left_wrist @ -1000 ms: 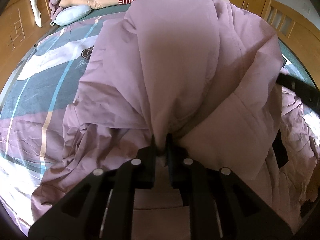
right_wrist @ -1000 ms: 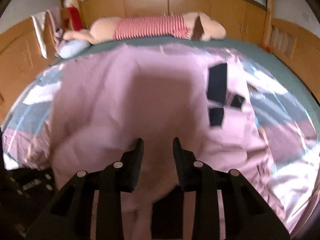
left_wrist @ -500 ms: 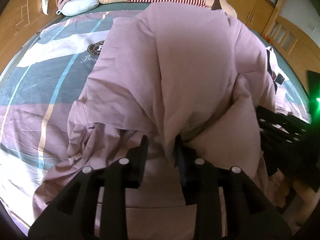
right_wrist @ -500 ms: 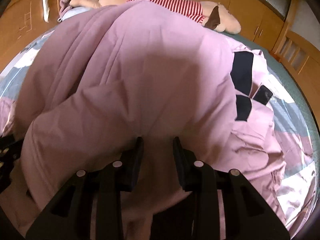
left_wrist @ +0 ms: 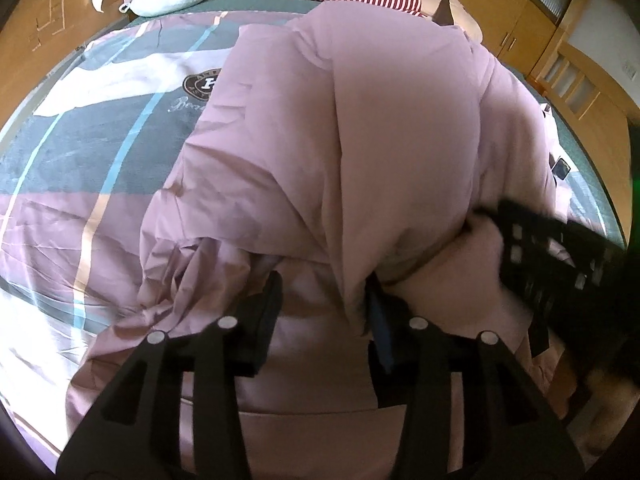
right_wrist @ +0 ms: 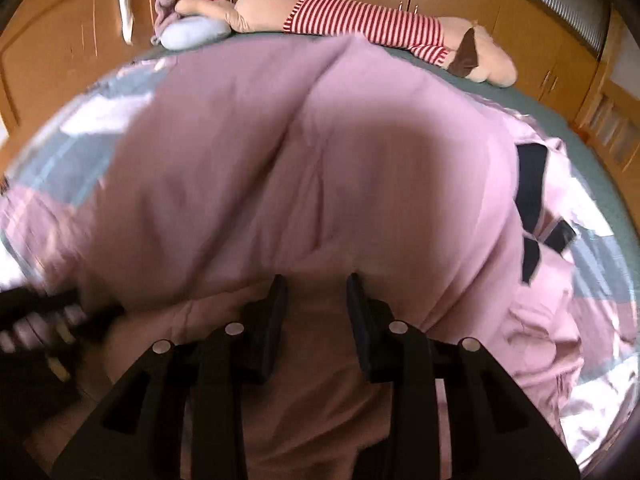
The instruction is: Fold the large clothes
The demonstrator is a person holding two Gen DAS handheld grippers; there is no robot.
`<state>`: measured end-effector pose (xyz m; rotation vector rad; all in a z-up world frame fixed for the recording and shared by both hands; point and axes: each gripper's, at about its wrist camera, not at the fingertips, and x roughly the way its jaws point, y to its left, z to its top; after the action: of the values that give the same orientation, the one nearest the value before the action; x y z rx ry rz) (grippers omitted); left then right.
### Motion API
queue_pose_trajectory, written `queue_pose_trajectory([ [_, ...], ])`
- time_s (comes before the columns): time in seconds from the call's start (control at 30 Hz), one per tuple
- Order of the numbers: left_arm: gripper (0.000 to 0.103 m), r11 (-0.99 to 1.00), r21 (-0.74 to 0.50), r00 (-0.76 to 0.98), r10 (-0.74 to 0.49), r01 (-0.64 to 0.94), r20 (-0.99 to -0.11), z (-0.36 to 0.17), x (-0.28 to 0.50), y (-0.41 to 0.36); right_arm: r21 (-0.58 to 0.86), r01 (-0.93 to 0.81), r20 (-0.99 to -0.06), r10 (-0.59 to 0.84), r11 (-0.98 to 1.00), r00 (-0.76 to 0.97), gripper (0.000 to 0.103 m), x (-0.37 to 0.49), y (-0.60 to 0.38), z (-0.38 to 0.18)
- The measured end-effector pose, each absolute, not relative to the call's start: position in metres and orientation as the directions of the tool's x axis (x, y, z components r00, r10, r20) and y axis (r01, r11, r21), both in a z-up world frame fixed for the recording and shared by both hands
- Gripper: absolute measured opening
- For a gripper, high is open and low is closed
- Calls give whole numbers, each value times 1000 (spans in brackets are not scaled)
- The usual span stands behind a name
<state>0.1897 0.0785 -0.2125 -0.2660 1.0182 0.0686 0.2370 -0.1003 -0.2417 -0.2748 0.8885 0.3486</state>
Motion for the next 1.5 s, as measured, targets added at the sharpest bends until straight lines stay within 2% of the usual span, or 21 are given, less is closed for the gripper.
queue_pose_trajectory([
  [0.13,51,972,-157,521,-46,-172,-853,-214,190,71,-109,-424,-798,175,899,576,33,230,-107,-251],
  [0.27,44,979,-134,583,-18,-156,-812,-193,176,57,-140,-442,-819,147,886,555,33,227,-103,-245],
  [0.33,45,988,-90,627,10,-126,-779,-179,169,47,-137,-441,-810,156,887,565,33,221,-109,-247],
  [0.37,51,991,-76,640,12,-109,-769,-176,167,42,-129,-436,-806,162,890,570,33,219,-111,-248],
  [0.4,57,992,-77,636,7,-105,-772,-177,167,40,-117,-430,-801,171,895,574,33,215,-114,-249],
  [0.53,56,976,-145,536,-37,-161,-843,-209,177,43,-37,-399,-807,208,916,553,33,214,-119,-236],
  [0.57,57,974,-149,529,-36,-173,-848,-212,177,44,-6,-384,-790,231,923,567,33,213,-120,-227],
  [0.7,67,976,-129,512,-22,-173,-859,-215,182,46,53,-360,-620,313,932,719,34,213,-117,-175],
  [0.73,68,976,-127,509,-20,-176,-861,-217,183,46,70,-364,-605,330,929,724,36,223,-111,-166],
  [0.9,69,983,-69,509,27,-168,-860,-218,182,39,137,-348,-683,343,927,644,36,297,-82,-181],
  [1.0,73,983,-81,511,14,-164,-860,-219,181,38,107,-339,-756,298,935,583,47,324,-68,-214],
  [1.17,77,982,-95,503,-1,-161,-864,-220,182,38,41,-342,-735,260,939,626,49,318,-58,-235],
  [1.3,77,984,-91,500,-1,-156,-866,-221,182,38,83,-354,-754,291,932,589,50,316,-68,-223],
  [1.37,77,982,-103,500,-10,-160,-866,-222,181,39,135,-324,-655,330,936,680,50,301,-94,-201],
  [1.4,77,981,-106,499,-12,-161,-867,-222,182,40,141,-272,-601,301,952,741,50,291,-109,-194],
  [1.43,77,981,-105,498,-11,-162,-867,-223,183,40,154,-185,-589,240,971,772,52,289,-127,-193],
  [1.5,78,981,-103,501,-8,-162,-866,-223,183,40,165,-167,-678,235,972,697,52,304,-134,-210],
])
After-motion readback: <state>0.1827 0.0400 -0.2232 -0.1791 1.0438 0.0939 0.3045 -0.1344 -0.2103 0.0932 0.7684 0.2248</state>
